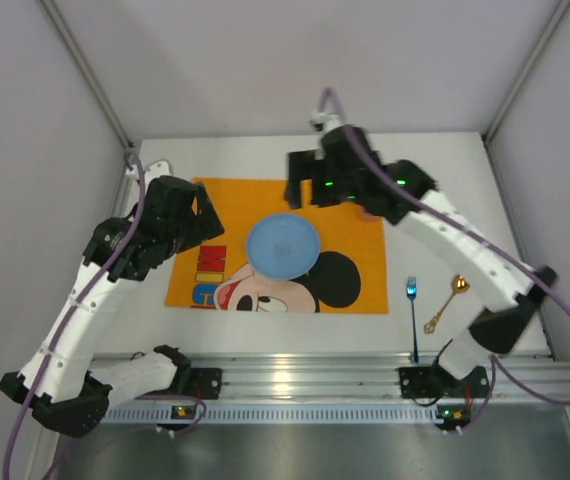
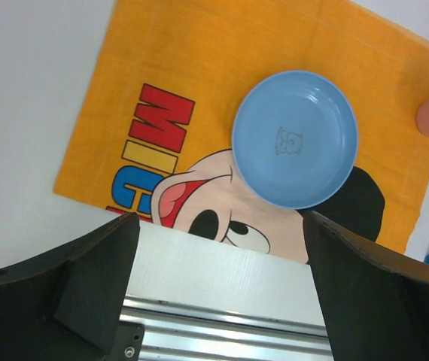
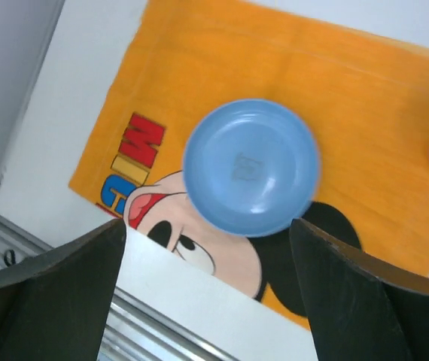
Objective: Set the dinner table for one person
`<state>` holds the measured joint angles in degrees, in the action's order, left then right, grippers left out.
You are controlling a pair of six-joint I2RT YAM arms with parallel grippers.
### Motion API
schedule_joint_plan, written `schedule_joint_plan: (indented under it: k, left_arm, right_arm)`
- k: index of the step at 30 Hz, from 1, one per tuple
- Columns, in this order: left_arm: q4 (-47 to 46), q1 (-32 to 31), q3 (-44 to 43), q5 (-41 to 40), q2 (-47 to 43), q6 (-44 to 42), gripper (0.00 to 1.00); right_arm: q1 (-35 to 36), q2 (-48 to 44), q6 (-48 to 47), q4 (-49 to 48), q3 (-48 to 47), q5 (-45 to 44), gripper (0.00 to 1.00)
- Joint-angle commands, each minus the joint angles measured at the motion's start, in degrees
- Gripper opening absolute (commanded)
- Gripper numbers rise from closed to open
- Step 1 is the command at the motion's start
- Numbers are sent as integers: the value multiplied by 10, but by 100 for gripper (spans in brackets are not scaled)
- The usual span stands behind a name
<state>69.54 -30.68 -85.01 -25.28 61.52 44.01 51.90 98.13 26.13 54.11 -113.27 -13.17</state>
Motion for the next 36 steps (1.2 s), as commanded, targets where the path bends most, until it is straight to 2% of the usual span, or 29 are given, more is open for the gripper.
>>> schedule_joint_plan:
  k: [1,2,3,4,6,10,17,25,29,36]
  left_arm:
    - [-95,-2,33,51,18,-29,95]
    - [-128,-2,44,63,21,-31,95]
    - [-141,-3,54,80,26,-31,95]
    - [-155,-4,68,91,28,-32,95]
    - [-185,-8,81,112,42,-35,95]
    - [-238,-10,127,146,55,-44,95]
    - [-282,-9,188,164,46,-49,95]
    - [-300,-9,248,164,28,-54,96]
    - [-305,-9,254,171,39,-64,96]
    - [-296,-3,230,181,64,-83,96]
  right_arm:
    - [-213,-195,85,-47,255,72,89]
    - [-269,-229,104,-63,316,111,87]
    - [-360,-280,103,-71,400,158,86]
    - [-387,-294,94,-60,422,155,86]
    - [-425,-294,60,-24,446,93,87]
    - [-499,-266,68,33,503,96,88]
    - [-645,-296,123,-3,653,129,84]
    - [-661,-281,149,-14,689,103,76]
    - [-661,-274,161,-37,714,58,59]
    - [-664,-217,183,-102,723,28,51]
